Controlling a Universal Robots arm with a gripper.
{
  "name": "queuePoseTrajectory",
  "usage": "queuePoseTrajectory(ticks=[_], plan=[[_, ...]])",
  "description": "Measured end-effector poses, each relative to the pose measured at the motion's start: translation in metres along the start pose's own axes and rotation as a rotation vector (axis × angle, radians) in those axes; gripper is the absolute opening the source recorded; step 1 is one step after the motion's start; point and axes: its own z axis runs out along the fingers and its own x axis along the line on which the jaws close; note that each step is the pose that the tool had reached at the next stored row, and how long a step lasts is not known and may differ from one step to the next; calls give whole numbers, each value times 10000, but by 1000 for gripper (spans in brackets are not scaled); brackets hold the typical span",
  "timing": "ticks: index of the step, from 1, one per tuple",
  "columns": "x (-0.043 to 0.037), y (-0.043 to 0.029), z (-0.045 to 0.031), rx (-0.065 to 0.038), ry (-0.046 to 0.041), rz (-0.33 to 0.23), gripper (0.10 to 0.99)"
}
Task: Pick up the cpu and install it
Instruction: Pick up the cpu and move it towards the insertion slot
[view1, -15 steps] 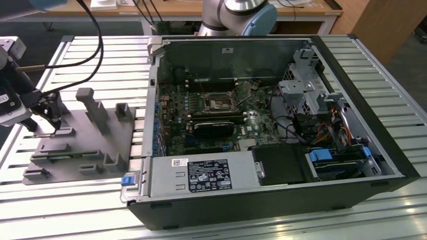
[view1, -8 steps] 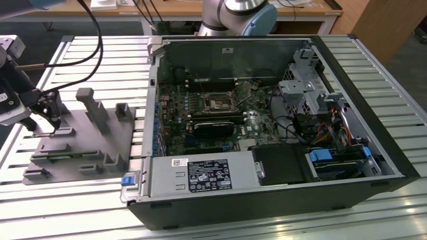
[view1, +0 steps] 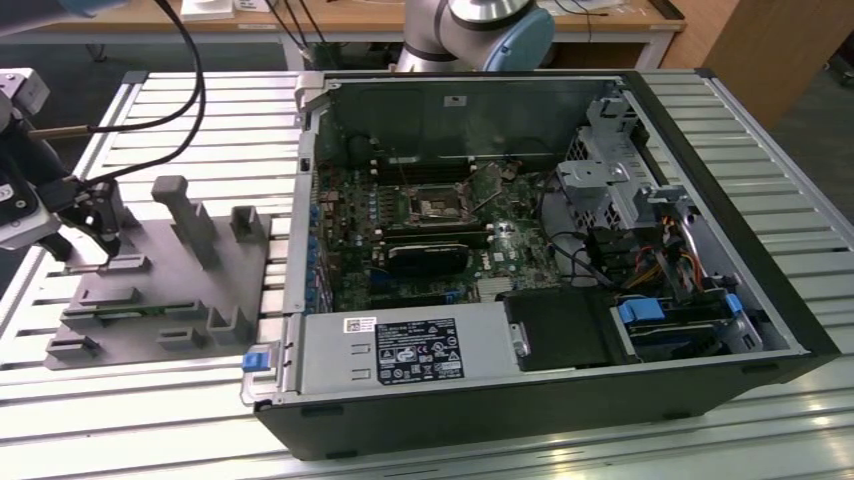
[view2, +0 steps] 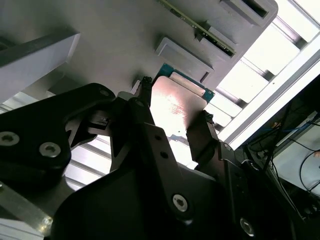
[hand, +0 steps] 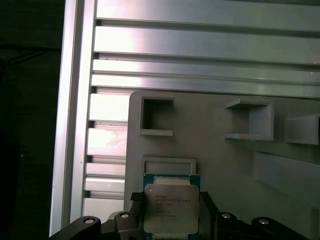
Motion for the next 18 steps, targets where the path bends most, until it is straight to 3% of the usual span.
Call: queuePoseTrajectory(ticks=[18], plan=[[0, 2, -43, 0, 0, 0, 533]])
